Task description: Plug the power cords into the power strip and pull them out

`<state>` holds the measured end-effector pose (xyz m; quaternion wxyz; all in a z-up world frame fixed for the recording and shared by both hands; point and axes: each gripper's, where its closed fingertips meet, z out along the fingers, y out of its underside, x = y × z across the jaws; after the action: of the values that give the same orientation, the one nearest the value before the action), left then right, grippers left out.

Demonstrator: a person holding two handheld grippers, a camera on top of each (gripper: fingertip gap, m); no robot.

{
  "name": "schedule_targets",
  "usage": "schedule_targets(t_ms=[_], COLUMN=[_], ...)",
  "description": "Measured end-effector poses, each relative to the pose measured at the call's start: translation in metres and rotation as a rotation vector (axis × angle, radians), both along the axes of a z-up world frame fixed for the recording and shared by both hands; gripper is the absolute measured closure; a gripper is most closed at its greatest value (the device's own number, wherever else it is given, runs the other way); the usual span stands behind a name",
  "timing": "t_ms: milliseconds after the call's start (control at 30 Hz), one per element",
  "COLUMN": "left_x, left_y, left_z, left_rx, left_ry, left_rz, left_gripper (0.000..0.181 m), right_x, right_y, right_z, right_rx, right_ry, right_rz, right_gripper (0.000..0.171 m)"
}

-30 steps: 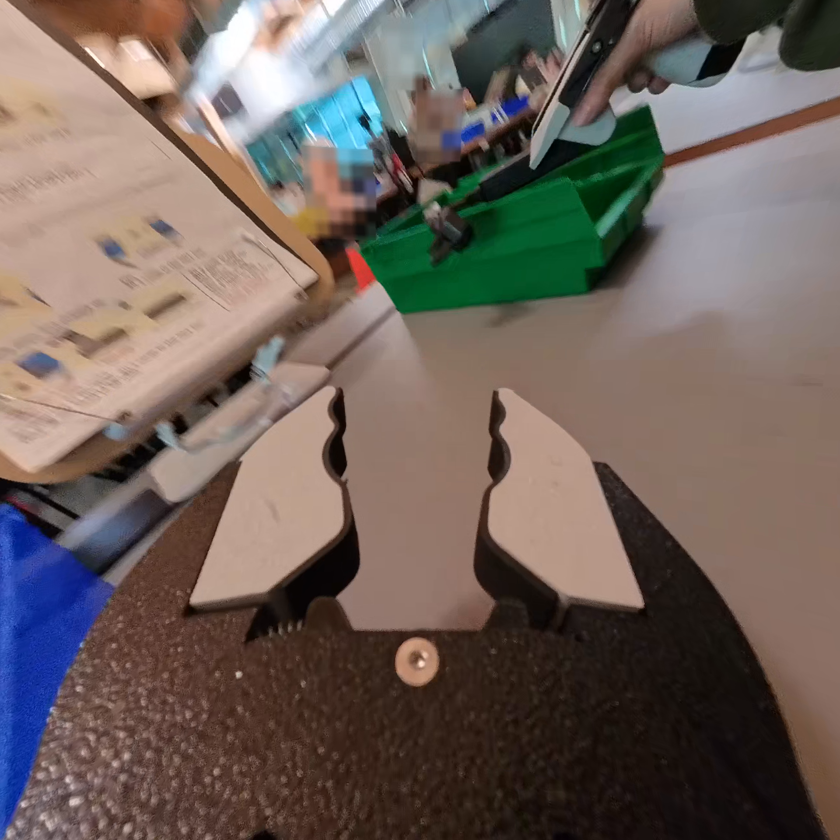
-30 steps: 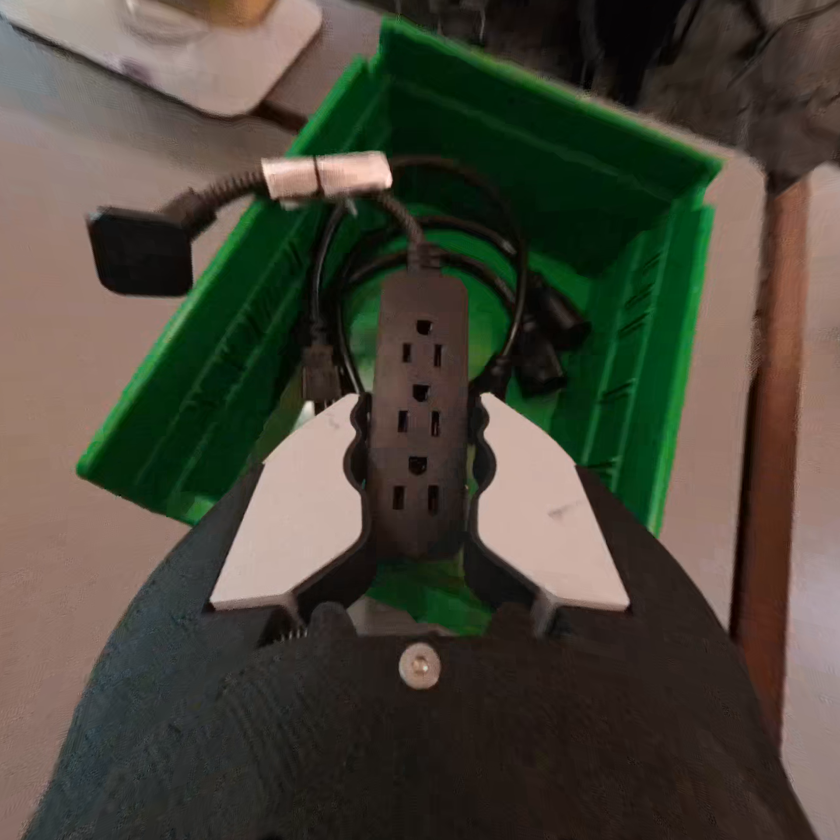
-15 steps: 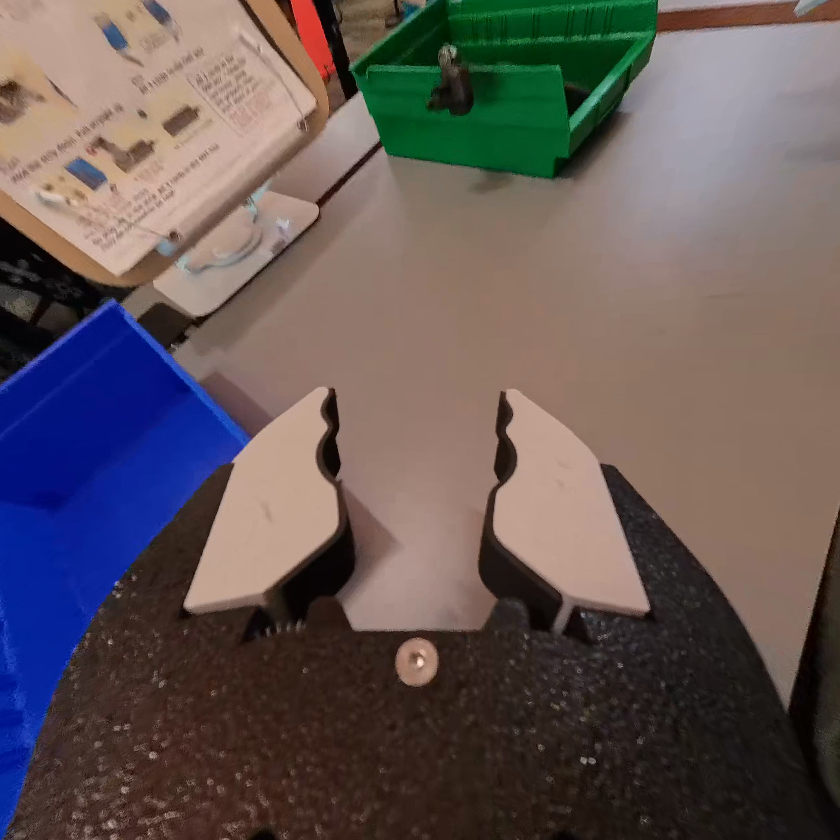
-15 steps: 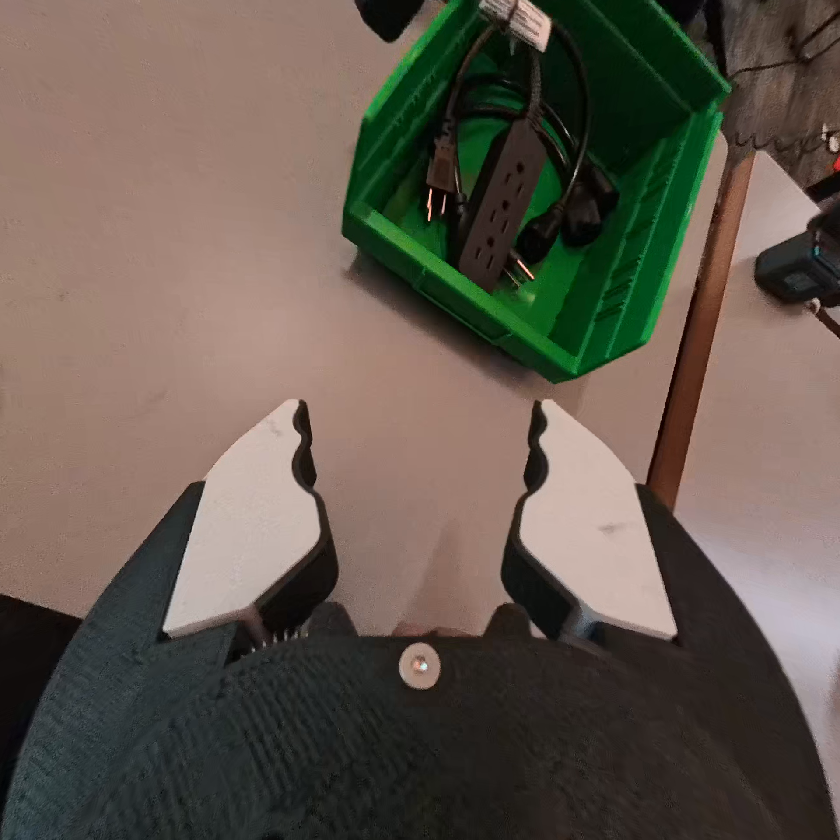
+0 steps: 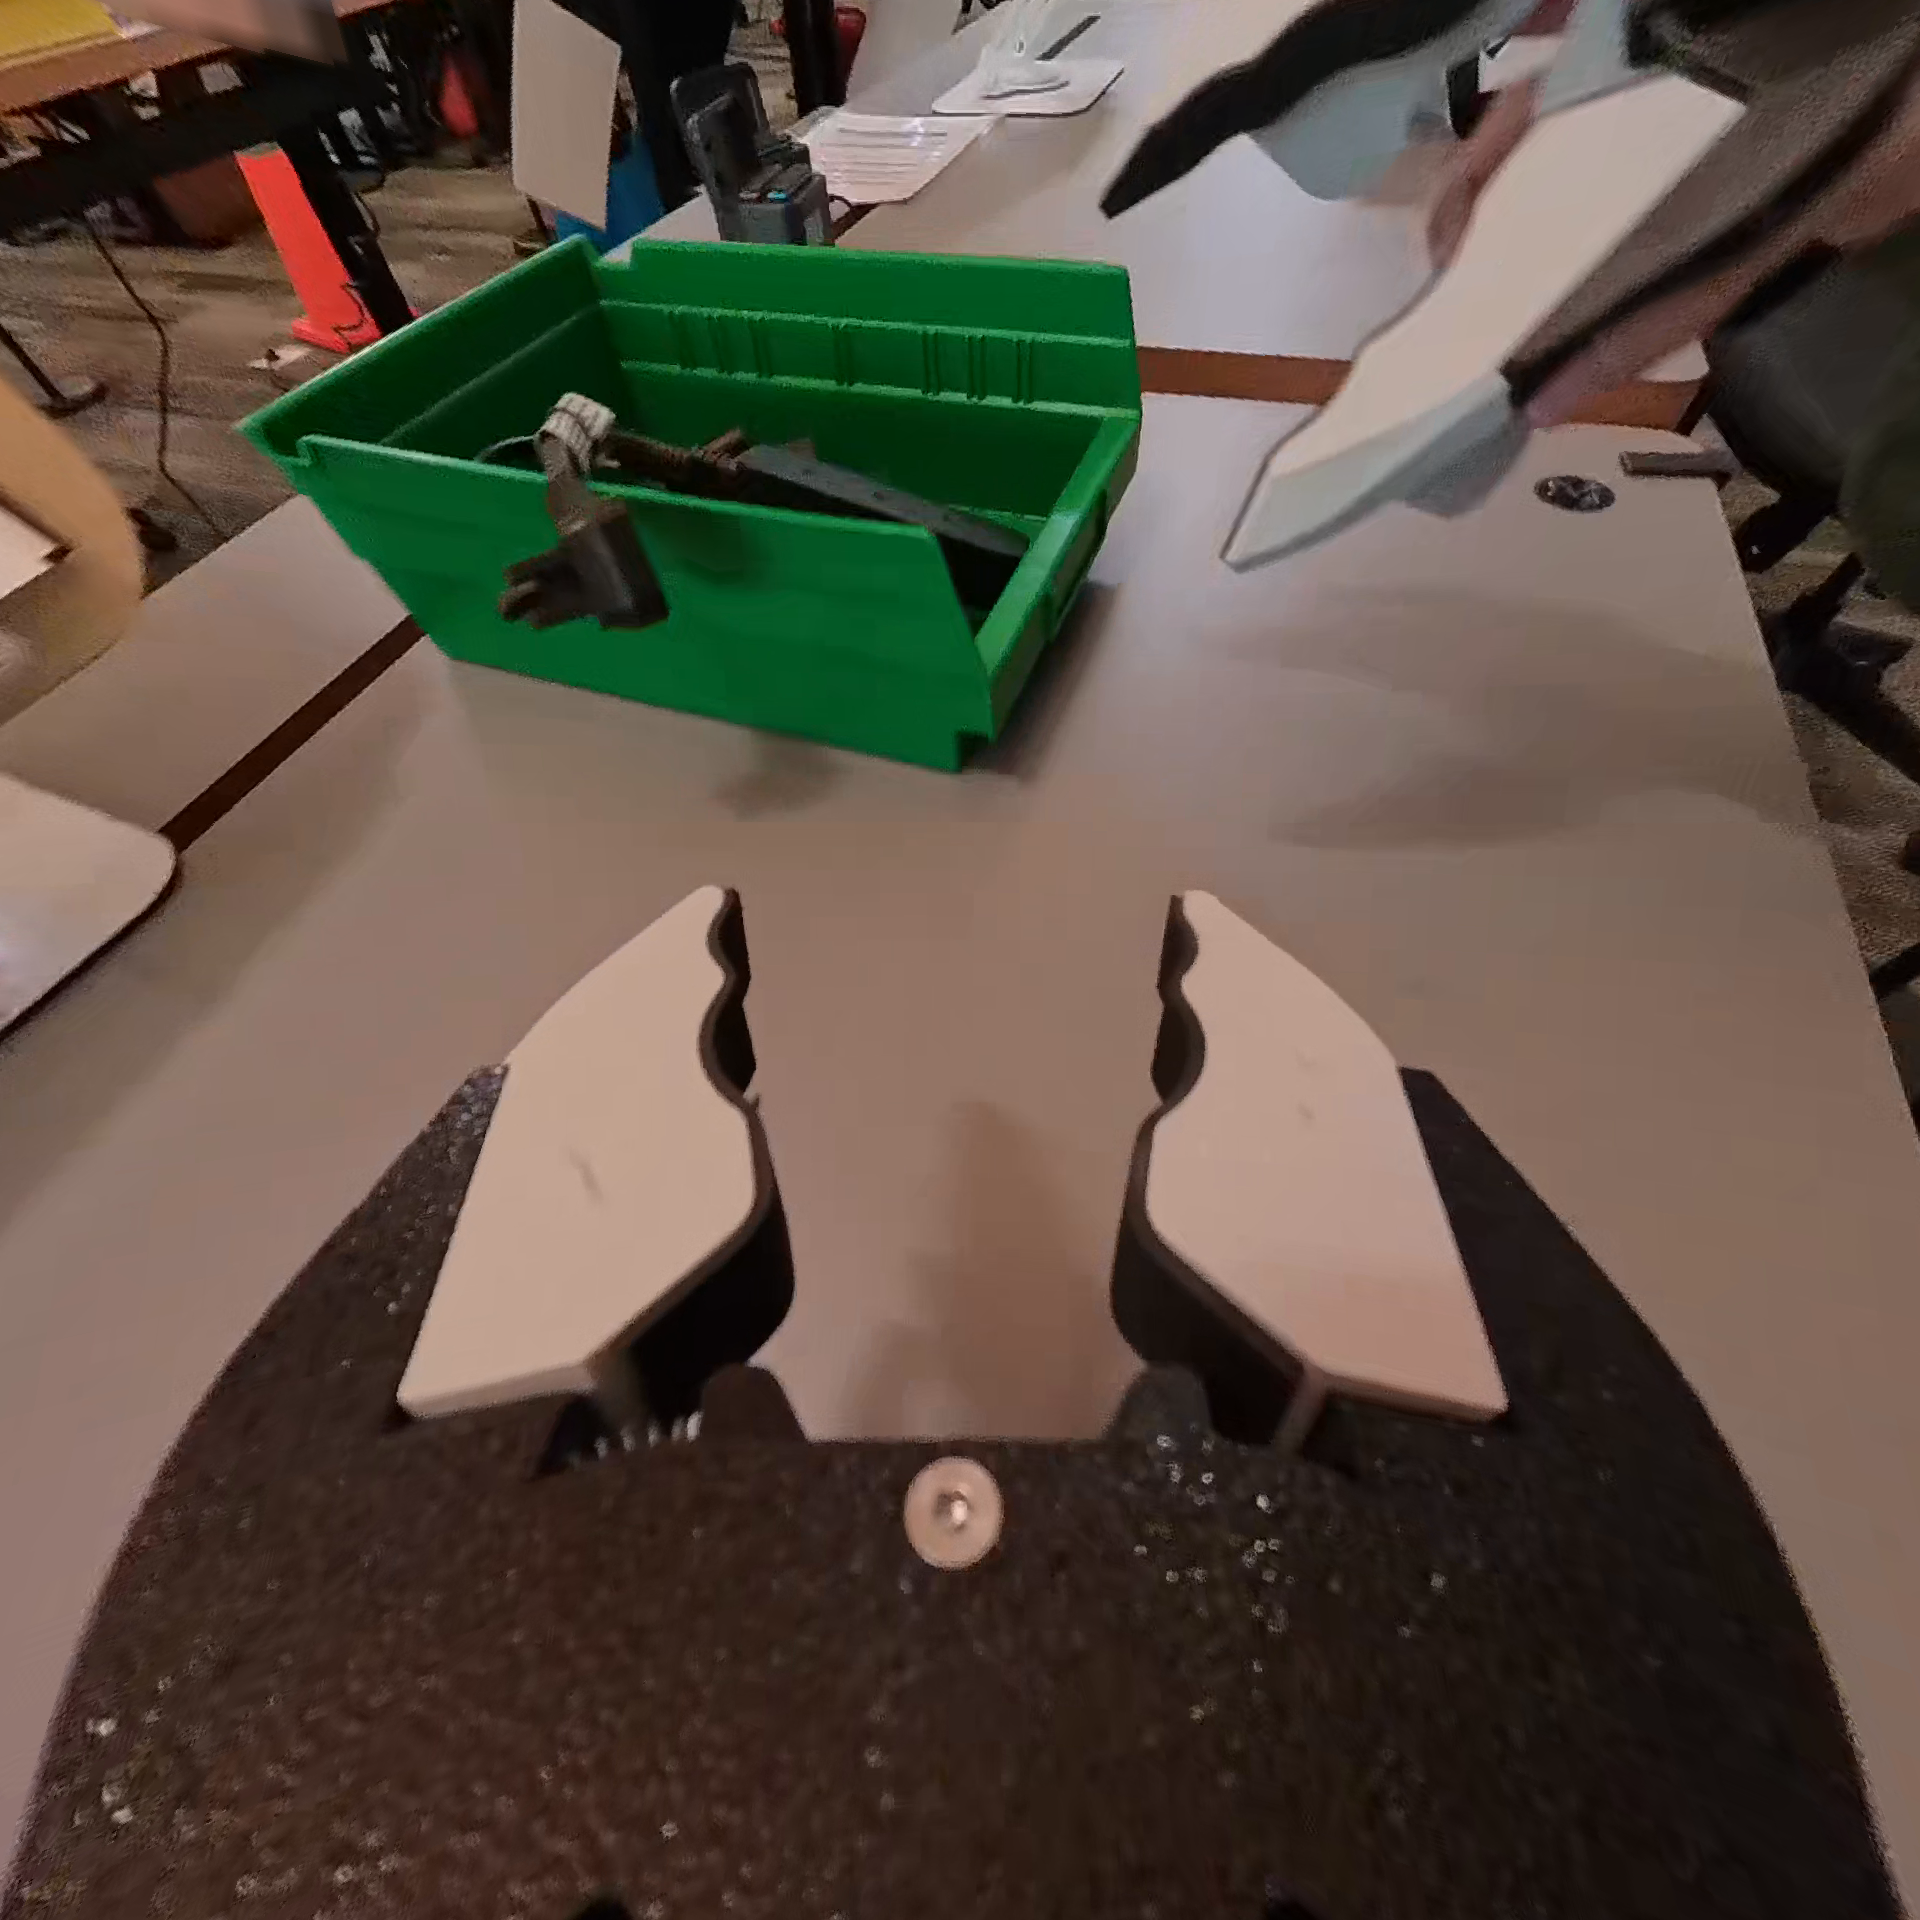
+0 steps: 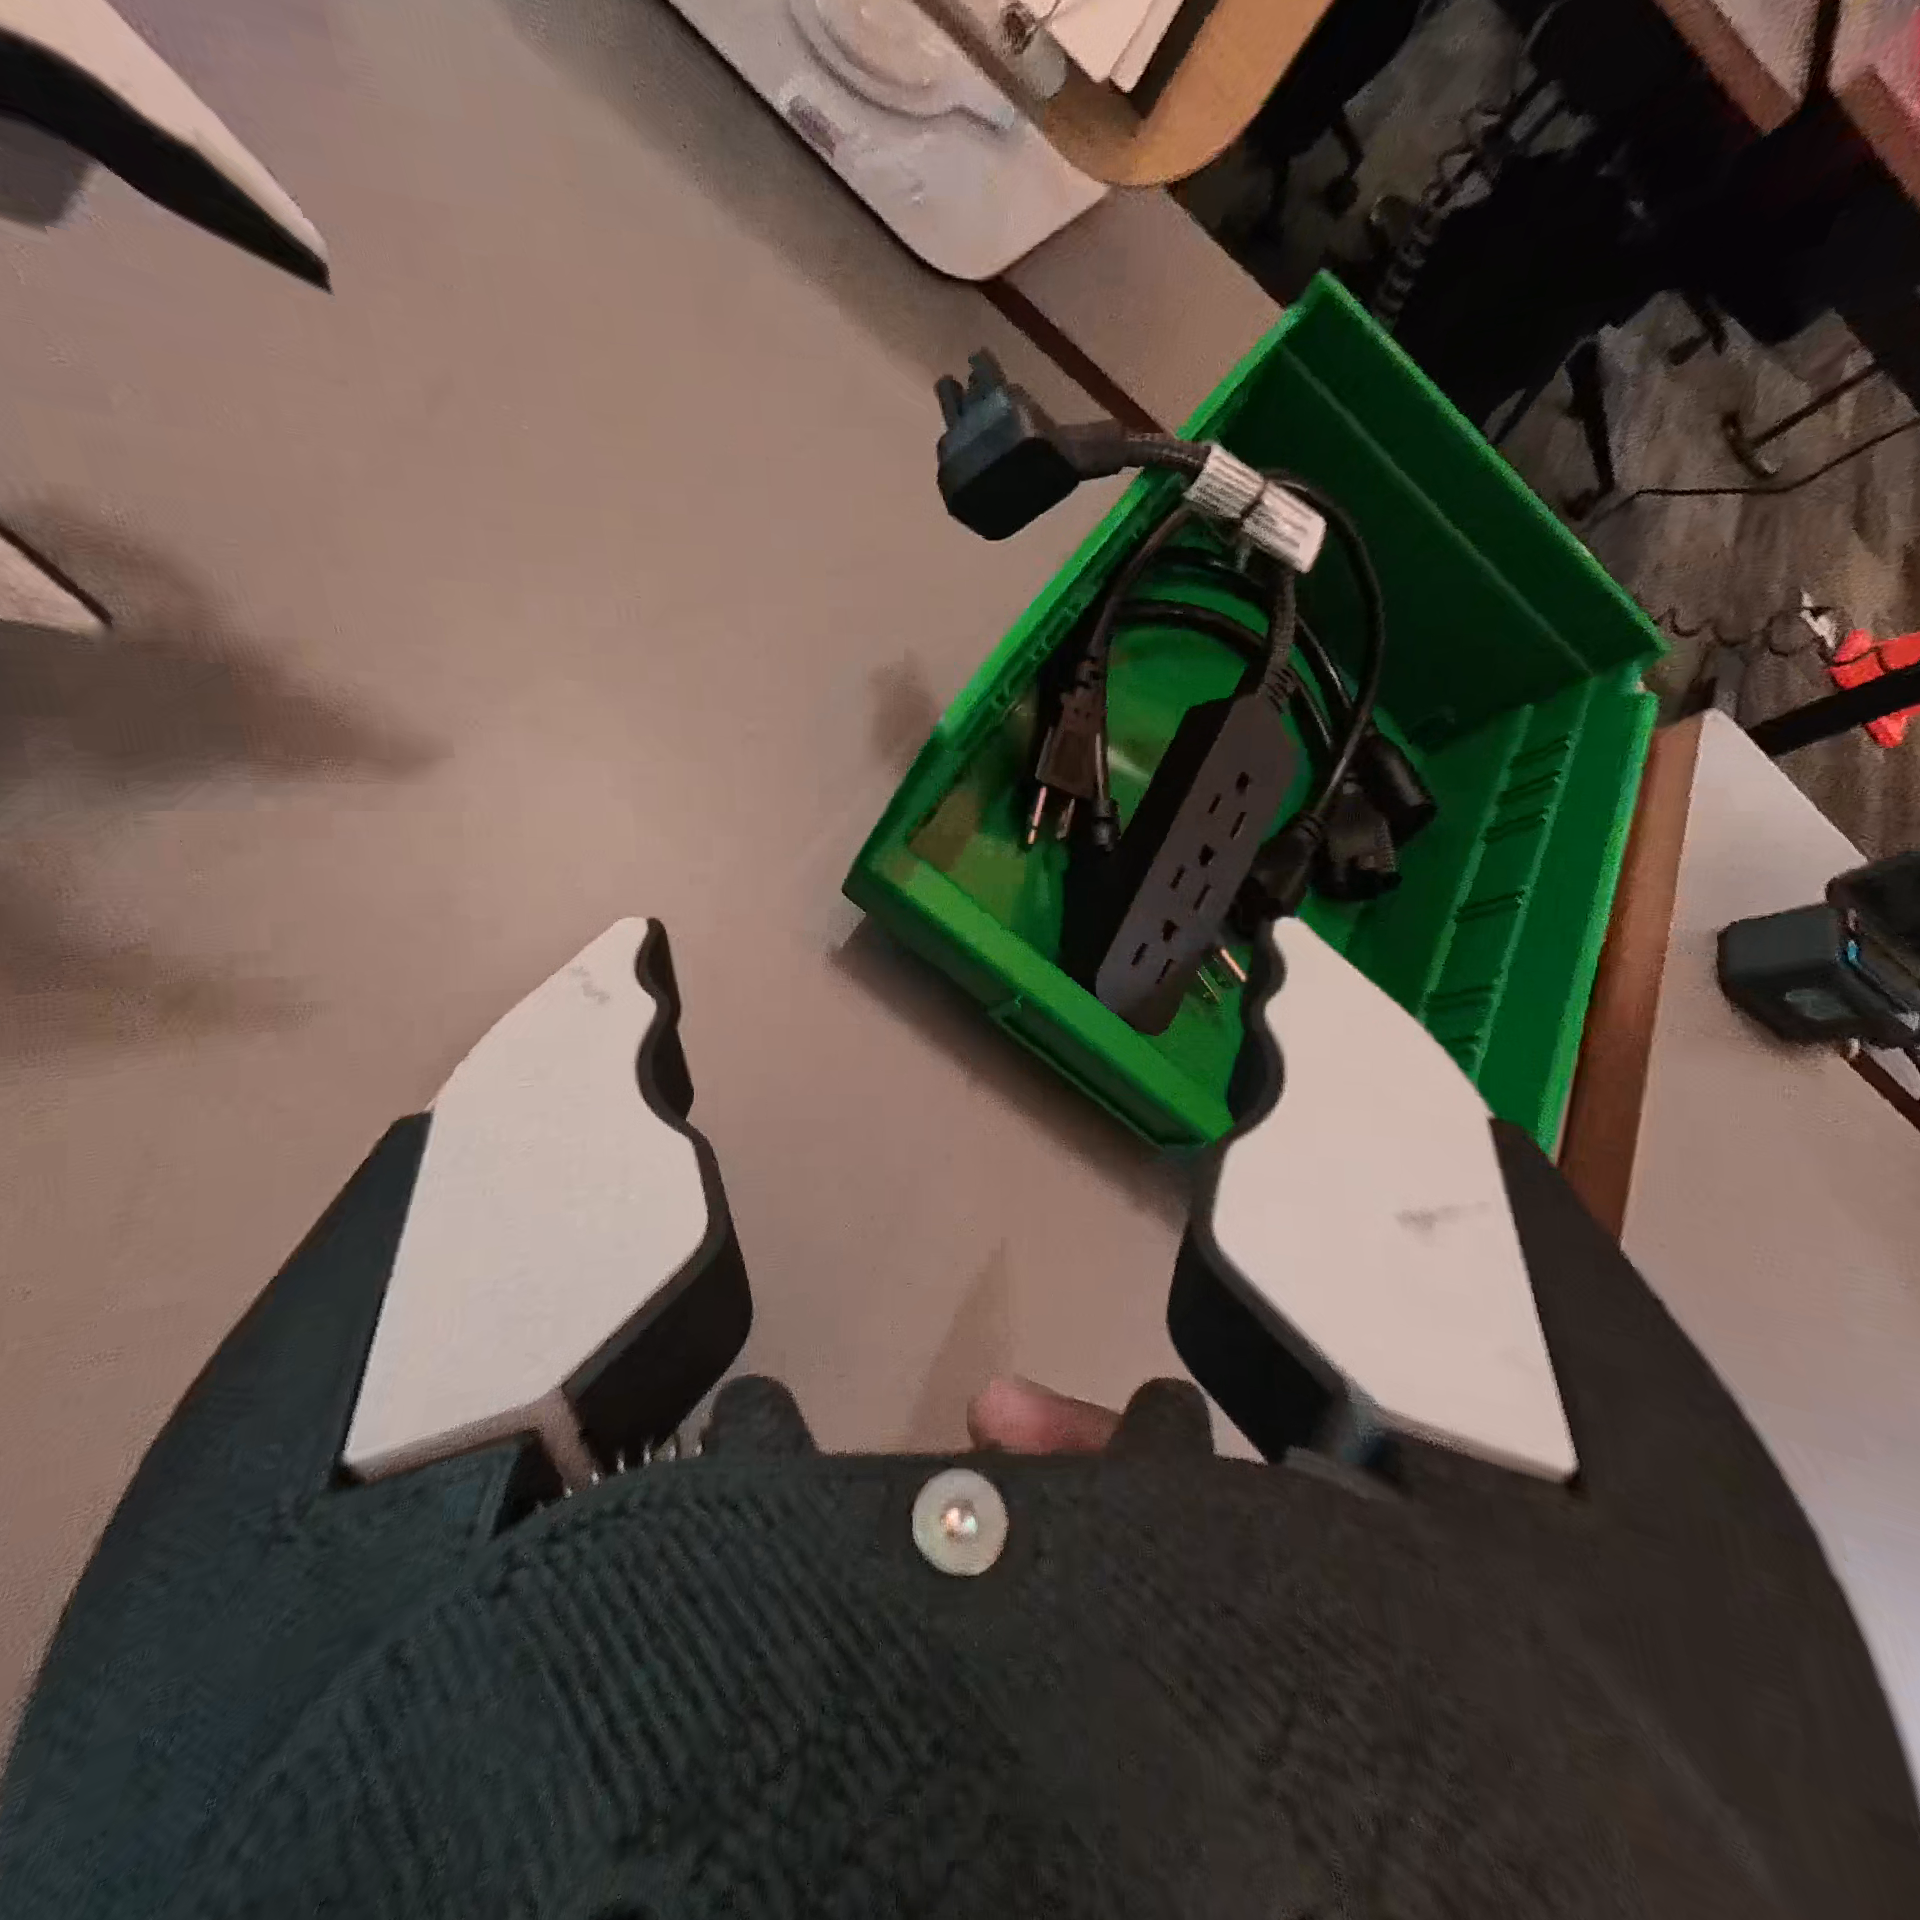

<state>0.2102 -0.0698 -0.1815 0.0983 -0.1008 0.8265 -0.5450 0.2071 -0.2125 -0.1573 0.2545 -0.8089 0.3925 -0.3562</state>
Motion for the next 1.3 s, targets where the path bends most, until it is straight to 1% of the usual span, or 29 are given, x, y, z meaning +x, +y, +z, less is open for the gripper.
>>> schedule_targets(t_ms=[67, 100, 167, 267, 333, 400, 467, 533, 600, 667, 733, 800, 867, 933, 1033, 1167, 1233, 1300], left_x=[0.008, 0.011, 0.012, 0.014, 0.013, 0.019, 0.023, 0.034, 0.046, 0.062, 0.079, 0.100, 0.119, 0.134, 0.161, 0.171, 0.179, 0.181], left_y=[-0.022, -0.032, -0.045, -0.040, -0.037, -0.040, -0.051, -0.061, -0.074, -0.084, -0.099, -0.112, -0.125, -0.143, -0.149, -0.152, -0.148, -0.148], left_z=[0.006, 0.012, 0.017, 0.014, 0.013, 0.016, 0.022, 0.027, 0.031, 0.038, 0.037, 0.020, 0.010, 0.007, -0.015, -0.043, -0.055, -0.065], left_rx=[0.013, 0.005, 0.015, 0.112, 0.156, 0.141, 0.061, -0.014, -0.055, -0.088, -0.102, 0.002, 0.106, 0.165, 0.328, 0.513, 0.557, 0.554], left_ry=[0.005, 0.004, 0.008, -0.038, -0.056, -0.026, 0.035, 0.072, 0.074, 0.067, 0.134, 0.197, 0.210, 0.204, 0.229, 0.205, 0.198, 0.277], left_rz=[0.022, 0.033, 0.045, 0.089, 0.062, 0.071, 0.064, 0.091, 0.102, 0.161, 0.234, 0.323, 0.402, 0.429, 0.564, 0.587, 0.609, 0.604], left_gripper=[0.101, 0.100, 0.100, 0.101, 0.100, 0.100, 0.099, 0.098, 0.096, 0.094, 0.098, 0.093, 0.089, 0.086, 0.085, 0.085, 0.094, 0.104], right_x=[-0.008, -0.015, -0.037, -0.076, -0.091, -0.086, -0.078, -0.066, -0.053, -0.045, -0.044, -0.045, -0.045, -0.043, -0.046, -0.050, -0.048, -0.047], right_y=[-0.012, -0.017, -0.023, -0.035, -0.034, -0.038, -0.033, -0.034, -0.041, -0.048, -0.049, -0.047, -0.049, -0.050, -0.053, -0.057, -0.058, -0.056], right_z=[-0.004, -0.014, -0.046, -0.082, -0.093, -0.097, -0.101, -0.102, -0.101, -0.096, -0.094, -0.098, -0.101, -0.101, -0.103, -0.106, -0.106, -0.104], right_rx=[0.081, 0.120, 0.171, 0.138, 0.115, 0.098, 0.140, 0.155, 0.162, 0.183, 0.199, 0.201, 0.201, 0.229, 0.253, 0.248, 0.260, 0.259], right_ry=[-0.036, -0.006, 0.131, 0.277, 0.336, 0.333, 0.322, 0.277, 0.226, 0.178, 0.143, 0.149, 0.153, 0.142, 0.141, 0.151, 0.160, 0.167], right_rz=[-0.066, -0.091, -0.124, -0.160, -0.111, -0.108, -0.082, -0.081, -0.124, -0.189, -0.214, -0.220, -0.243, -0.268, -0.302, -0.314, -0.322, -0.315], right_gripper=[0.067, 0.068, 0.068, 0.070, 0.069, 0.069, 0.070, 0.070, 0.070, 0.070, 0.070, 0.069, 0.069, 0.069, 0.070, 0.070, 0.071, 0.072])
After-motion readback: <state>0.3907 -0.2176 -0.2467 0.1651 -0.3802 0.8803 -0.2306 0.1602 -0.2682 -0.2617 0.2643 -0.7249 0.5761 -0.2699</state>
